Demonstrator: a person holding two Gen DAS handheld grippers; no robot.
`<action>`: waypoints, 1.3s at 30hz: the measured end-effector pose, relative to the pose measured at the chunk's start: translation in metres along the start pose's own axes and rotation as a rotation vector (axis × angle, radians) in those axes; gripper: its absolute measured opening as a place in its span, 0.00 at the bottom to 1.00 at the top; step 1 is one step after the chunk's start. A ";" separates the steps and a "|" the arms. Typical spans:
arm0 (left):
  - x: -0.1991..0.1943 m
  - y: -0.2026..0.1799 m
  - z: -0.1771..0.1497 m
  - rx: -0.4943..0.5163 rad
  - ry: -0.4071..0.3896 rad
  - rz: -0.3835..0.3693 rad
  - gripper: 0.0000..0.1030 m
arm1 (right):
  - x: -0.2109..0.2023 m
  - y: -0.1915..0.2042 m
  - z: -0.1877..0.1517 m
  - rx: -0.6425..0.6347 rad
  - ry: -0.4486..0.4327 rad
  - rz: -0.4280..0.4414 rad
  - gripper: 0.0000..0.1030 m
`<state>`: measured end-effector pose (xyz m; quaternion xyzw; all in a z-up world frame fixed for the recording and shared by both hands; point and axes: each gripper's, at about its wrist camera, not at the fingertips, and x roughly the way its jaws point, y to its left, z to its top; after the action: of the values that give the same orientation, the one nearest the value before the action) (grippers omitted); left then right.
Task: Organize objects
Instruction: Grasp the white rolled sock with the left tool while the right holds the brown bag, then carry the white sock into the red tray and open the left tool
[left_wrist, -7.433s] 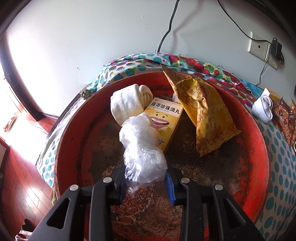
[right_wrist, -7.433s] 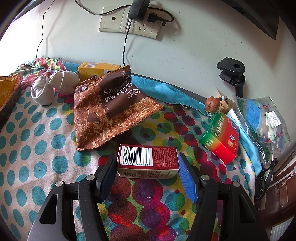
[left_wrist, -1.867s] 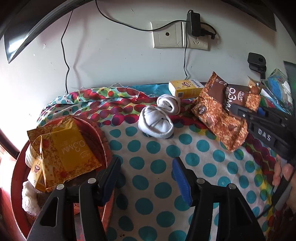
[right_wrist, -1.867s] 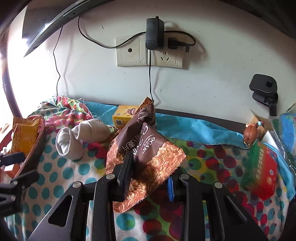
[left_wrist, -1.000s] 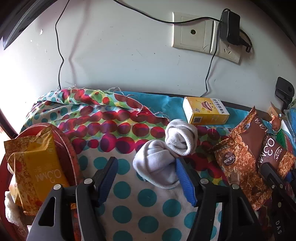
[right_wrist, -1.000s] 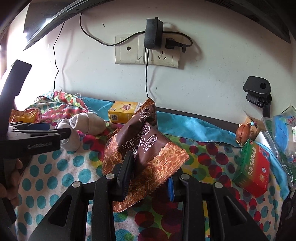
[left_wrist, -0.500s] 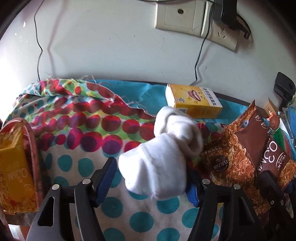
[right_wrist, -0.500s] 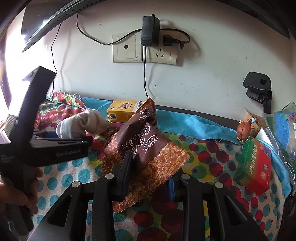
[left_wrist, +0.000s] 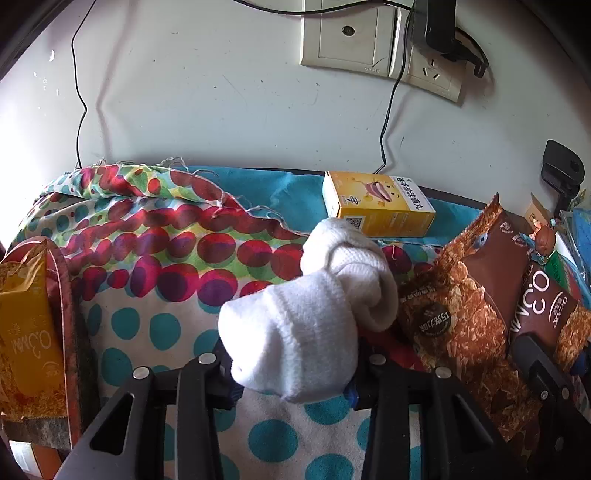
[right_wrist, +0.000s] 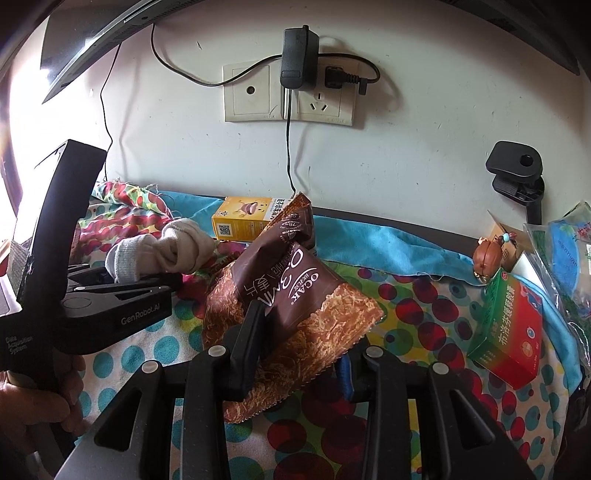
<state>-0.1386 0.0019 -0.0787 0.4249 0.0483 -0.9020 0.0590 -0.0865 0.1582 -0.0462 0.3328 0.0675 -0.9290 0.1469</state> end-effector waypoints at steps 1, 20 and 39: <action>-0.003 0.002 -0.003 -0.002 -0.001 -0.002 0.39 | 0.000 0.000 0.000 -0.001 0.000 -0.001 0.32; -0.050 0.001 -0.047 0.088 -0.033 0.042 0.39 | 0.000 0.000 0.001 0.001 0.003 -0.002 0.32; -0.165 0.064 -0.072 0.043 -0.093 0.090 0.39 | -0.001 0.001 0.003 -0.007 0.005 -0.021 0.33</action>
<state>0.0299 -0.0409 0.0010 0.3855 0.0069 -0.9180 0.0924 -0.0875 0.1566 -0.0430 0.3341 0.0744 -0.9294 0.1383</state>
